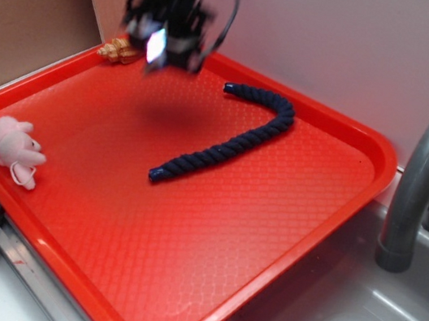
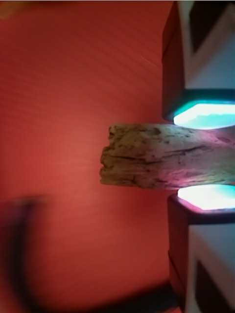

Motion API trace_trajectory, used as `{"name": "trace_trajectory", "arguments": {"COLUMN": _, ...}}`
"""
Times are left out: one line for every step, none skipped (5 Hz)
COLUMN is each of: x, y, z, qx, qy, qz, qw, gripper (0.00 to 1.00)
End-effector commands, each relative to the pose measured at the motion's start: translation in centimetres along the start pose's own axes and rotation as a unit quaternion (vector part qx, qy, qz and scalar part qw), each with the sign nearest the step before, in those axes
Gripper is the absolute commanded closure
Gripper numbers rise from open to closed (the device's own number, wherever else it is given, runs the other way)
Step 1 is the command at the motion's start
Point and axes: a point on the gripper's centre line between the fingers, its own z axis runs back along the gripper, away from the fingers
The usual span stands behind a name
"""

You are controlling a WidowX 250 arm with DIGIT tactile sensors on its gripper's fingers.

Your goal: Grab the wood chip.

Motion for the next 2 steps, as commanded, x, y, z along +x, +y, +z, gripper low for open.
{"name": "trace_trajectory", "arguments": {"x": -4.9, "y": -0.7, "z": 11.1, "qx": -0.023, "qy": -0.1, "qz": 0.004, "qw": 0.995, "gripper": 1.0}}
{"name": "trace_trajectory", "arguments": {"x": -7.0, "y": -0.2, "z": 12.3, "qx": -0.017, "qy": -0.121, "qz": 0.011, "qw": 0.992, "gripper": 1.0}}
